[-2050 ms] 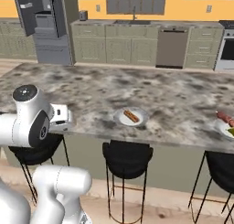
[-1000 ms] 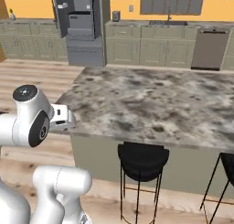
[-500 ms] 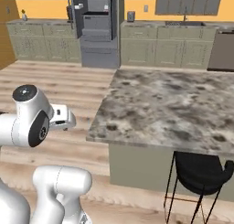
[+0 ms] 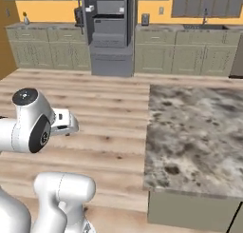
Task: Pick up the pear and kiwi from the fridge and place one fruit on each plate on the dining counter.
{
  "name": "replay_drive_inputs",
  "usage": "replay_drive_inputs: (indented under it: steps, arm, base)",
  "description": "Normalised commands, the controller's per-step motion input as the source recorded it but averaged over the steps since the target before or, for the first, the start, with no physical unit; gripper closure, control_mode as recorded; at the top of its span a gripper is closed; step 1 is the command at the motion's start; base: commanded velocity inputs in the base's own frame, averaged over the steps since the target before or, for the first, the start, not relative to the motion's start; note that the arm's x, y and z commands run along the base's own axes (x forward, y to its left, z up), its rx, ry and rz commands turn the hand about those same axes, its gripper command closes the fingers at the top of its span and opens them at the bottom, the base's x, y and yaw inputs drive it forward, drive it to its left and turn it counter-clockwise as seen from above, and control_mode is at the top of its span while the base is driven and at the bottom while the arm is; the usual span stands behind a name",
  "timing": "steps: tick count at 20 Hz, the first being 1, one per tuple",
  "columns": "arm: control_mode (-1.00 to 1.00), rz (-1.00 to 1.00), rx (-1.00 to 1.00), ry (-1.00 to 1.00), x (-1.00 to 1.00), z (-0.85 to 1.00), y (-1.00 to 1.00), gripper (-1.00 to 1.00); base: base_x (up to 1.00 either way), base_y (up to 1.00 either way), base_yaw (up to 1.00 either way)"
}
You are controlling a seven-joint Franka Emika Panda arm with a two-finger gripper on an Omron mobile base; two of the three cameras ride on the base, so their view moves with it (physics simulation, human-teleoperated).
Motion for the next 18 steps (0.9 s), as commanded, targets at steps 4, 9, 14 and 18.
replay_drive_inputs:
  steps: [4,9,14,18]
  arm:
    - [1.0,0.0,0.0,0.0,0.0,0.0,0.0,-1.0]
    - [1.0,0.0,0.0,0.0,0.0,0.0,0.0,-1.0]
    - [1.0,0.0,0.0,0.0,0.0,0.0,0.0,-1.0]
    - [1.0,0.0,0.0,0.0,0.0,0.0,0.0,-1.0]
  base:
    - [0.93,0.86,-0.1]
    - [1.0,0.54,-0.19]
    - [1.0,0.42,-0.16]
    - [1.0,0.46,-0.14]
